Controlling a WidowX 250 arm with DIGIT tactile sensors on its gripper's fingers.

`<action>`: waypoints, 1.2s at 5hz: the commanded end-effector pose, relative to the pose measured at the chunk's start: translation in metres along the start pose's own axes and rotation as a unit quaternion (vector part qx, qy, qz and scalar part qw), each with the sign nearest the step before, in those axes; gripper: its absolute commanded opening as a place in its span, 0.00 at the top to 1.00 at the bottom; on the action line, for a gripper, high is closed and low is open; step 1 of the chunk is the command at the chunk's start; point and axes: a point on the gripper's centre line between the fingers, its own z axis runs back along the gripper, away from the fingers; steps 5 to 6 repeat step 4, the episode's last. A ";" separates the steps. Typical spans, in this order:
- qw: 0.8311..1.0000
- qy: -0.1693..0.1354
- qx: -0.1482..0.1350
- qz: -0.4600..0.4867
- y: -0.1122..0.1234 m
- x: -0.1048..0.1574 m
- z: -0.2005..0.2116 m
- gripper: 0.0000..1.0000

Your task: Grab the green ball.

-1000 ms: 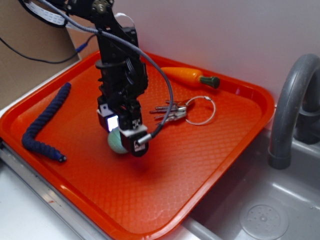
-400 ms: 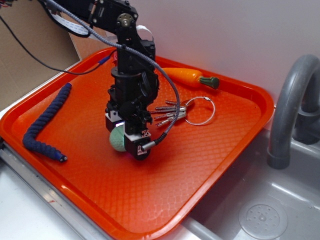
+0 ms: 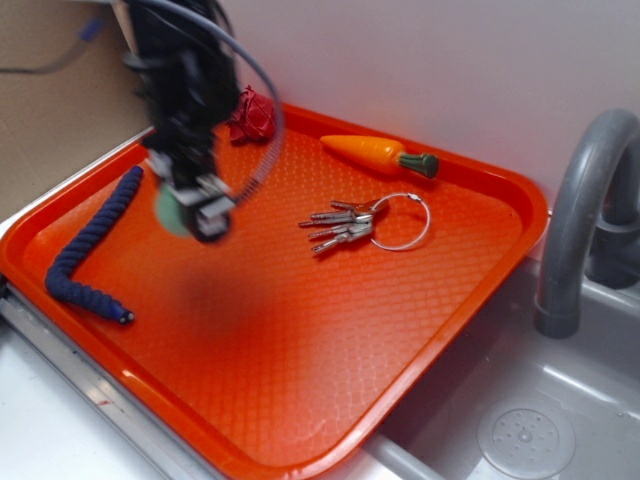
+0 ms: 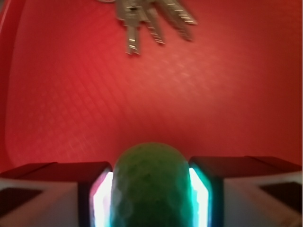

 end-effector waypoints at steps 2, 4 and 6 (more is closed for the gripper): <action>0.993 -0.098 0.071 -0.007 0.055 -0.057 0.101 1.00; 0.992 -0.109 0.057 -0.016 0.056 -0.060 0.097 1.00; 0.992 -0.109 0.057 -0.016 0.056 -0.060 0.097 1.00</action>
